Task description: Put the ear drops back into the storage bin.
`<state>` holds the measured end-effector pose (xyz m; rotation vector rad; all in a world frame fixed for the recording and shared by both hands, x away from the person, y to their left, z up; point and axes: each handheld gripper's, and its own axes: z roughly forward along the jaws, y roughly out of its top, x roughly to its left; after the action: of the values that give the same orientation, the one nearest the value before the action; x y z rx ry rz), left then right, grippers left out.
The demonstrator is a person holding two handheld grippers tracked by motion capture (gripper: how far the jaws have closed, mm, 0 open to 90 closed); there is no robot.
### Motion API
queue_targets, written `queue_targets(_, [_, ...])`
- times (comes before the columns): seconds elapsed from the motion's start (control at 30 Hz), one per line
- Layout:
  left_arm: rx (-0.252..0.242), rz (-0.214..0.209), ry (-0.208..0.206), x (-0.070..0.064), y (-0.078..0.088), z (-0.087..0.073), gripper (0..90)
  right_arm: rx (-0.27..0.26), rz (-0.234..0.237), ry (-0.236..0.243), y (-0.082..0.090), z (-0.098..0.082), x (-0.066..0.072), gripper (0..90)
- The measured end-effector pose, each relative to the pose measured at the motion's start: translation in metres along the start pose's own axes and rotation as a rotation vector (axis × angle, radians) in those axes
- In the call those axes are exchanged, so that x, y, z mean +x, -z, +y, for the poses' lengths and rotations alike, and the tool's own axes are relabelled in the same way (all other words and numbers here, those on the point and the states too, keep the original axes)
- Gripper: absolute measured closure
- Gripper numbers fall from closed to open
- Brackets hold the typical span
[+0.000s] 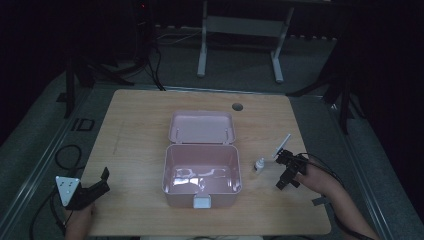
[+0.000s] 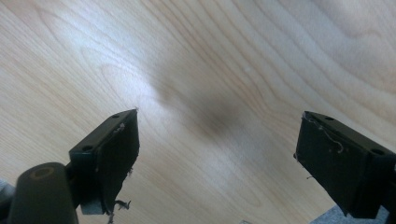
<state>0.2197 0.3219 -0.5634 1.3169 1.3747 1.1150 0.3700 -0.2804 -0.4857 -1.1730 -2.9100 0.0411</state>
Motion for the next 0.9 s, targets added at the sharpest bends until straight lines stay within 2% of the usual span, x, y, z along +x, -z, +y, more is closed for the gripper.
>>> queue_targets(0.1, [0.000,-0.001,0.000,0.000,0.000,0.000,0.5,-0.001,0.005,0.016,0.000,0.006,0.002,13.5])
queue_targets(0.33, [0.000,-0.002,0.000,0.000,0.000,0.000,0.5,-0.003,0.020,0.015,0.001,0.022,0.003,13.5])
queue_targets(0.63, [0.000,-0.004,0.002,0.000,0.000,0.000,0.5,0.000,0.031,0.040,0.003,0.044,0.008,14.5])
queue_targets(0.9, [-0.001,-0.006,0.002,0.000,0.000,0.000,0.5,-0.017,0.048,0.019,0.004,0.064,0.009,13.2])
